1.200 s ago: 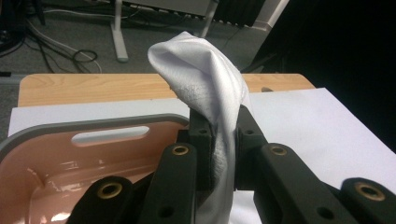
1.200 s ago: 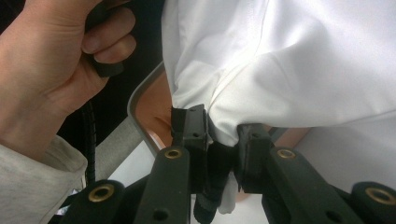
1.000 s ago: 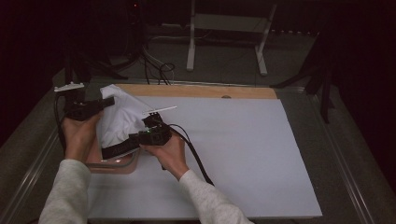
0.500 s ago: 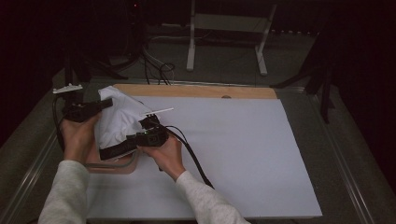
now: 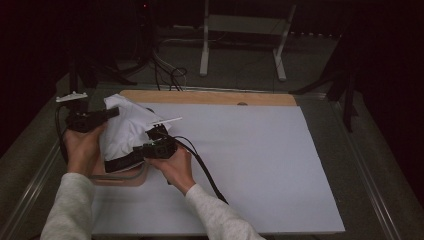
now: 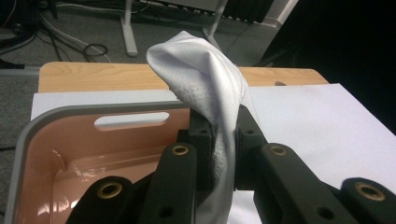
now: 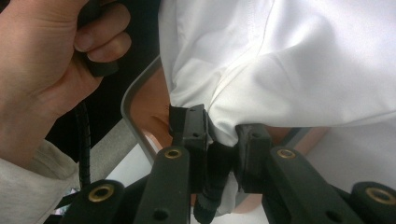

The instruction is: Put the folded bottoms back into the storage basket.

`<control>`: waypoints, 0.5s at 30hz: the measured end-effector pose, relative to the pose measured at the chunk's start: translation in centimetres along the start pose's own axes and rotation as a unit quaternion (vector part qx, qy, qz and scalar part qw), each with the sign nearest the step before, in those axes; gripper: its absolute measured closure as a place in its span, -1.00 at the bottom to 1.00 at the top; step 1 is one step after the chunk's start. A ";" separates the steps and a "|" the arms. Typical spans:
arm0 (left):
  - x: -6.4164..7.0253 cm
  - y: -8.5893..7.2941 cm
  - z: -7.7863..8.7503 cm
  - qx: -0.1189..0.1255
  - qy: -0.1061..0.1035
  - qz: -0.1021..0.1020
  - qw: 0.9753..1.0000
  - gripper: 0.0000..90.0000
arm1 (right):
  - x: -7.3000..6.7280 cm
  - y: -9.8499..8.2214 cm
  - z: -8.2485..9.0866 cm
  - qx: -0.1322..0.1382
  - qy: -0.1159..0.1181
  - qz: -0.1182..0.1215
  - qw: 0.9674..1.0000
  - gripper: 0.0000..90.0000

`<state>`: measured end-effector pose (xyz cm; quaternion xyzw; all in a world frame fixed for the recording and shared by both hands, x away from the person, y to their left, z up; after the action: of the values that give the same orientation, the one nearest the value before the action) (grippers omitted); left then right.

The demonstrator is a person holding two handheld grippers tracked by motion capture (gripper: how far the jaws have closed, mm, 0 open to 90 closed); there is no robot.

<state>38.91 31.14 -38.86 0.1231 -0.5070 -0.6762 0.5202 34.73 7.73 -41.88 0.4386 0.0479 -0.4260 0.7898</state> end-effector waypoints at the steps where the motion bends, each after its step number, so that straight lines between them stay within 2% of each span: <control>1: -0.1 0.0 0.0 0.000 0.000 0.000 1.000 0.83 | 0.0 0.0 -0.1 0.000 0.000 0.000 1.000 0.71; 15: -1.1 -0.2 0.5 -0.002 0.012 0.008 1.000 0.83 | -0.7 -0.4 -1.1 -0.007 0.002 0.005 1.000 0.71</control>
<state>38.87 32.31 -39.21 0.1265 -0.4998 -0.6717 0.5319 34.37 8.83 -42.46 0.4344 0.0499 -0.4205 0.7950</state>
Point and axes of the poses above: each handheld gripper's, and its own axes: z roughly backward along the jaws, y roughly out of its top, x roughly to its right, the point moved 1 cm from there along -z, roughly forward along the jaws, and after that the axes turned 5 degrees about -y, right-handed, at the moved point
